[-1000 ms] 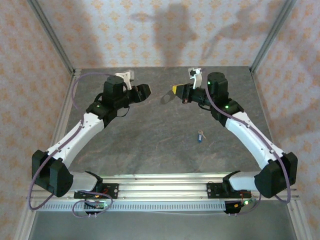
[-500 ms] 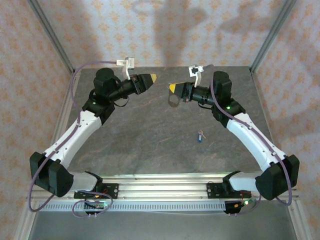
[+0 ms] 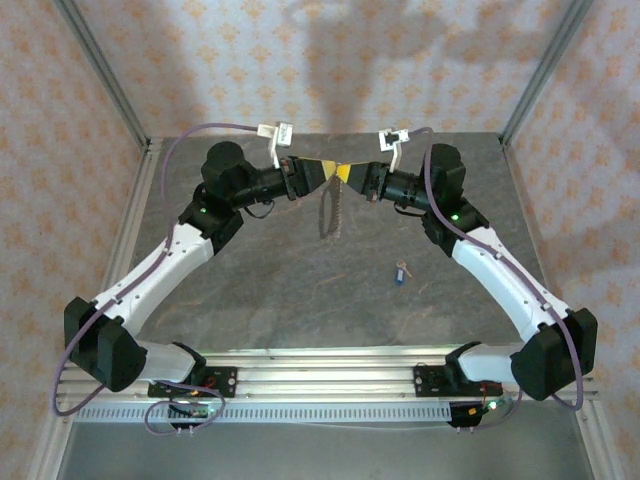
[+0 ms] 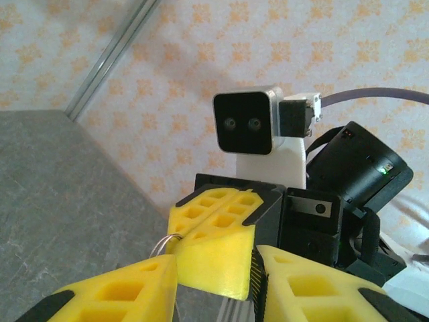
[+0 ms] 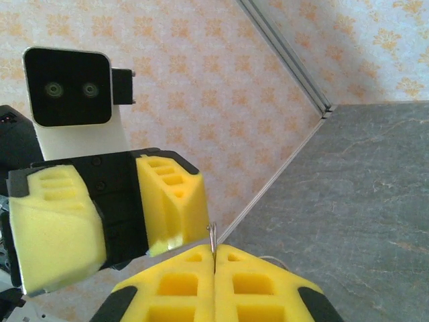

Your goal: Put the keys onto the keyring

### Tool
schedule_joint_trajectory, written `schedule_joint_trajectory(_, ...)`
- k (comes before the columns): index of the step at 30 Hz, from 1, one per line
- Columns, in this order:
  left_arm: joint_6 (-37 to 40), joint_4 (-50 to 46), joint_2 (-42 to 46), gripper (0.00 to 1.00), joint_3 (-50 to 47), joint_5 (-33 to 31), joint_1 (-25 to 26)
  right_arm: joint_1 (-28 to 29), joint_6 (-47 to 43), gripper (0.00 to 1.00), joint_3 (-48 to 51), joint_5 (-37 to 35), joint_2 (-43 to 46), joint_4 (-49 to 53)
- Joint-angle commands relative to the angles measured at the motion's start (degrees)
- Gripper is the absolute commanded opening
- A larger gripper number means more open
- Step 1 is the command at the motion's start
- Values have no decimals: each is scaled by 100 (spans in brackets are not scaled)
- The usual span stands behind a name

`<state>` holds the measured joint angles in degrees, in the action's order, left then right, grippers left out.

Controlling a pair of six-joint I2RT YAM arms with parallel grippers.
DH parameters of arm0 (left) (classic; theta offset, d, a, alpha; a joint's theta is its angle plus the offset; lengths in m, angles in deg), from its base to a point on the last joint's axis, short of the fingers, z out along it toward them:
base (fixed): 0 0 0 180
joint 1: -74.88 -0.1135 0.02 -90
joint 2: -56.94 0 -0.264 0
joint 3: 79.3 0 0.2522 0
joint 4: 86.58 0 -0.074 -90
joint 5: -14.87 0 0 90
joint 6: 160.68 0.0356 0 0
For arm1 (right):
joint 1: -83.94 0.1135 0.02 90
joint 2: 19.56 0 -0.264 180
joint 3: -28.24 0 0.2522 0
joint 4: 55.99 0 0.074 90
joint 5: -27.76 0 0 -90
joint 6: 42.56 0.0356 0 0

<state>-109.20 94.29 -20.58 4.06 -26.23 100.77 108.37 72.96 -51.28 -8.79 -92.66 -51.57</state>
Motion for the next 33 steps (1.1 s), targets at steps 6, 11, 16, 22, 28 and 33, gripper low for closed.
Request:
schedule_joint_trajectory(6,64,241,-102,35,-33,-45,105,-8,89,0,105,130,279,-454)
schedule_joint_trajectory(11,114,176,-115,36,-39,-133,118,-8,92,0,159,102,312,-472)
schedule_joint_trajectory(16,139,150,-142,38,-68,-191,118,-8,97,0,177,112,305,-507)
schedule_joint_trajectory(22,247,84,3,43,-219,-599,118,-8,32,0,225,78,356,-428)
schedule_joint_trajectory(28,202,166,49,45,-324,-840,115,-8,32,0,278,86,415,-417)
schedule_joint_trajectory(33,58,379,-34,45,-307,-693,125,-4,53,0,274,104,424,-436)
